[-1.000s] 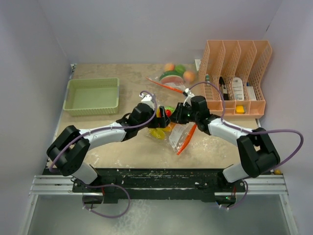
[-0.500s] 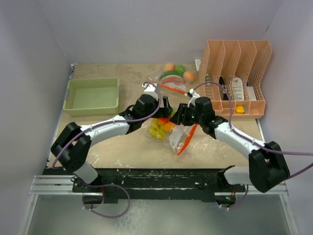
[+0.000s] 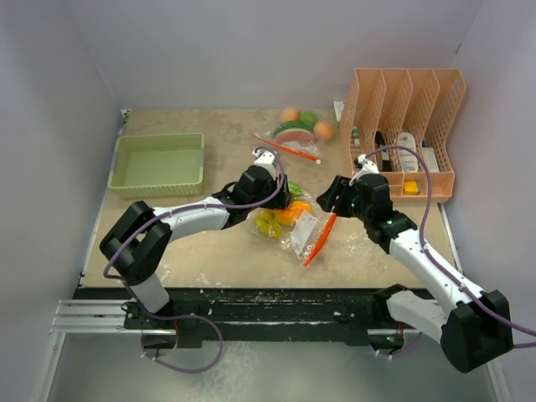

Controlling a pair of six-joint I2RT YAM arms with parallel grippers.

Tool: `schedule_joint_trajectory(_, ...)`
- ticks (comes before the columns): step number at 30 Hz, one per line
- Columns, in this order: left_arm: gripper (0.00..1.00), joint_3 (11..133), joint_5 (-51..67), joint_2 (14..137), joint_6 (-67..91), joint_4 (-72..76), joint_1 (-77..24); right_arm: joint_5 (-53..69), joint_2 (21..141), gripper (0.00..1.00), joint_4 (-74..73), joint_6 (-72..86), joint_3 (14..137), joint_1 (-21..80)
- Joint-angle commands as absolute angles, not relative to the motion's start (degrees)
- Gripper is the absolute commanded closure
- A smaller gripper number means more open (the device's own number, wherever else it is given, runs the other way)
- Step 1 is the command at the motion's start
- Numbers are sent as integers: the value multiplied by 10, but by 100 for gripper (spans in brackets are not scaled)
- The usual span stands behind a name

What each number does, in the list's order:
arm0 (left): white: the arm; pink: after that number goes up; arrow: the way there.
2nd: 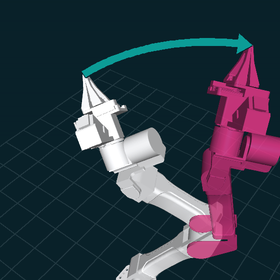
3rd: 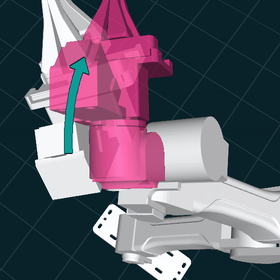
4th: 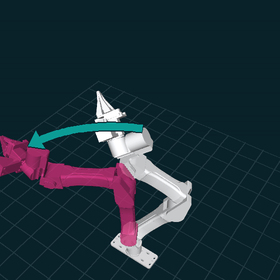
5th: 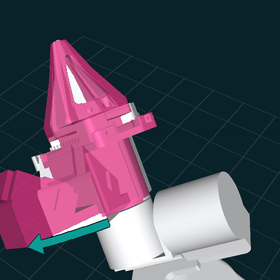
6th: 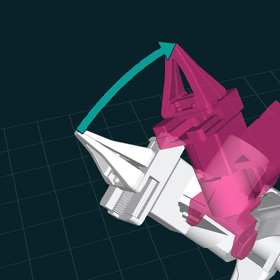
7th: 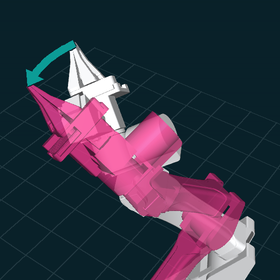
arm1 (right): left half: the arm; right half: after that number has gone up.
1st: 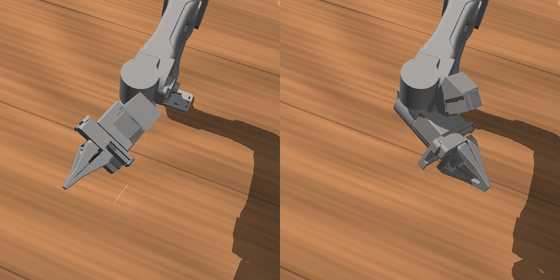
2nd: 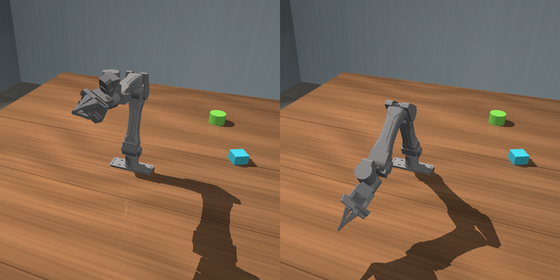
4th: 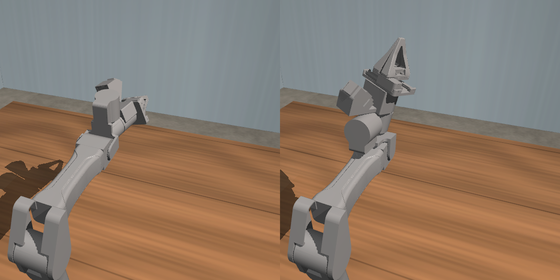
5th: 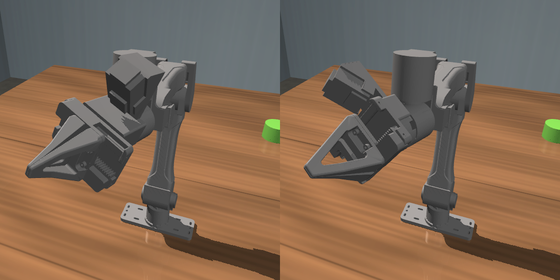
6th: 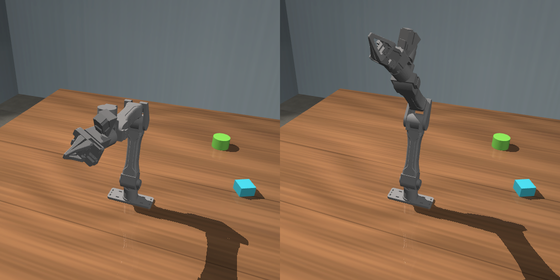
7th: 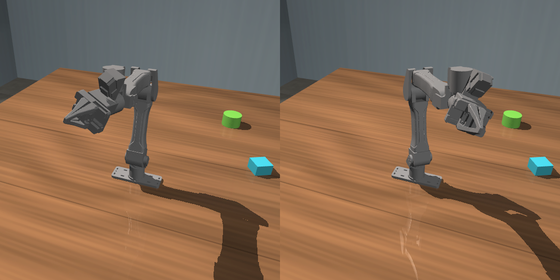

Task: Open the zip-top bag and remove the fake food
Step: Pick up the fake fruit from the zipper food storage bag, then place the fake fruit in the bin.

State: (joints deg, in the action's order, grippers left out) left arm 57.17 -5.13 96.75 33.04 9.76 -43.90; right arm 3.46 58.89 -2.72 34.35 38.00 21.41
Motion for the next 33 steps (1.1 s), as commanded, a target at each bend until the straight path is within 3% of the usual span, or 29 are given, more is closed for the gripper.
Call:
schedule_joint_trajectory(1, 43, 588, -39, 965, 319, 124, -438, 24, 587, 41, -36, 339, 380, 210)
schedule_joint_trajectory(5, 64, 594, -42, 950, 309, 112, -438, 37, 596, 41, -29, 341, 376, 210)
schedule_joint_trajectory(10, 71, 604, -56, 912, 303, 79, -435, 42, 593, 41, -25, 343, 375, 210)
schedule_joint_trajectory(15, 71, 610, -63, 847, 297, 21, -380, 62, 601, 41, -8, 347, 369, 210)
schedule_joint_trajectory(22, 65, 620, -100, 767, 288, -57, -223, 84, 615, 41, 12, 346, 357, 210)
schedule_joint_trajectory(30, 68, 641, -121, 801, 311, -101, -46, 94, 613, 40, 13, 339, 352, 210)
schedule_joint_trajectory(33, 62, 654, -116, 825, 315, -104, -23, 95, 614, 40, 10, 336, 354, 210)
